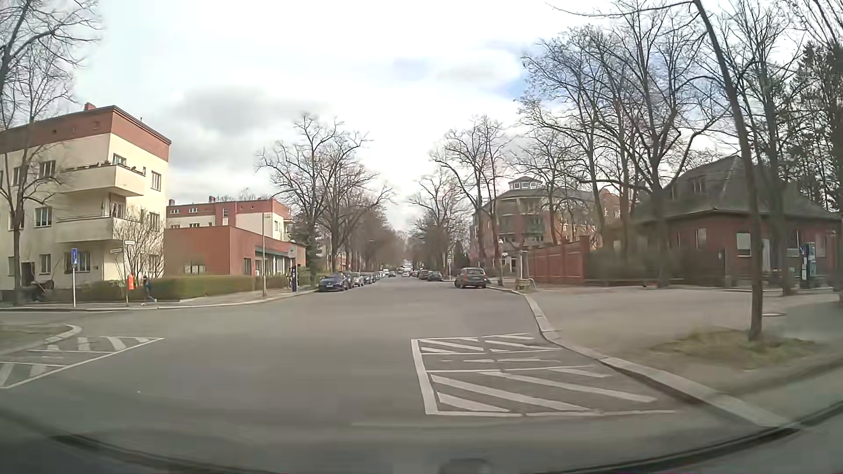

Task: Follow the waypoints while adhering to traffic rules and regulations

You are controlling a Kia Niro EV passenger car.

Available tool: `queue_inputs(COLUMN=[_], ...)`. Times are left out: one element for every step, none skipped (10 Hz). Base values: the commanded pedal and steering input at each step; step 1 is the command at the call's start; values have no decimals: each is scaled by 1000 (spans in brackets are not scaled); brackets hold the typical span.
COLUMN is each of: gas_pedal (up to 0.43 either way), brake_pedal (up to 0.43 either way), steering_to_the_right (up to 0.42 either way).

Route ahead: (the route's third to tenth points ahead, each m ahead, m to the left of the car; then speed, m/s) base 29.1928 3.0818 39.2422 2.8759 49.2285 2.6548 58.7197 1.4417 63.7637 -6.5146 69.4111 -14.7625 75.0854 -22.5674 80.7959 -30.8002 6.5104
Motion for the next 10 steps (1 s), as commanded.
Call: queue_inputs(gas_pedal=[39, 28, 8, 8, 8, 8, 8, 8, 8, 8], brake_pedal=[0, 0, 0, 0, 0, 0, 0, 0, 0, 0], steering_to_the_right=[-4, -3, -2, -2, -1, 1, 1, 1, 1, 2])
